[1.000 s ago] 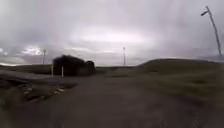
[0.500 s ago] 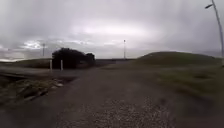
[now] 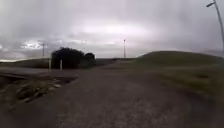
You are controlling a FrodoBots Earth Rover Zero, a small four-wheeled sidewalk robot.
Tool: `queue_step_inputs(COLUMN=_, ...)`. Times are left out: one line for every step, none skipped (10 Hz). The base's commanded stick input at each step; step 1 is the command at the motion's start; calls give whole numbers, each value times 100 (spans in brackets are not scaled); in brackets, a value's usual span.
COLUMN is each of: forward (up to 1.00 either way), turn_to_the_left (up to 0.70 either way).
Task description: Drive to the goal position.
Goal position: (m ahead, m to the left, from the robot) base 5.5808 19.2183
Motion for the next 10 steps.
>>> queue_step_inputs(forward=30, turn_to_the_left=0)
queue_step_inputs(forward=30, turn_to_the_left=0)
queue_step_inputs(forward=30, turn_to_the_left=0)
queue_step_inputs(forward=30, turn_to_the_left=0)
queue_step_inputs(forward=30, turn_to_the_left=0)
queue_step_inputs(forward=30, turn_to_the_left=0)
queue_step_inputs(forward=30, turn_to_the_left=0)
queue_step_inputs(forward=30, turn_to_the_left=0)
queue_step_inputs(forward=36, turn_to_the_left=0)
queue_step_inputs(forward=44, turn_to_the_left=0)
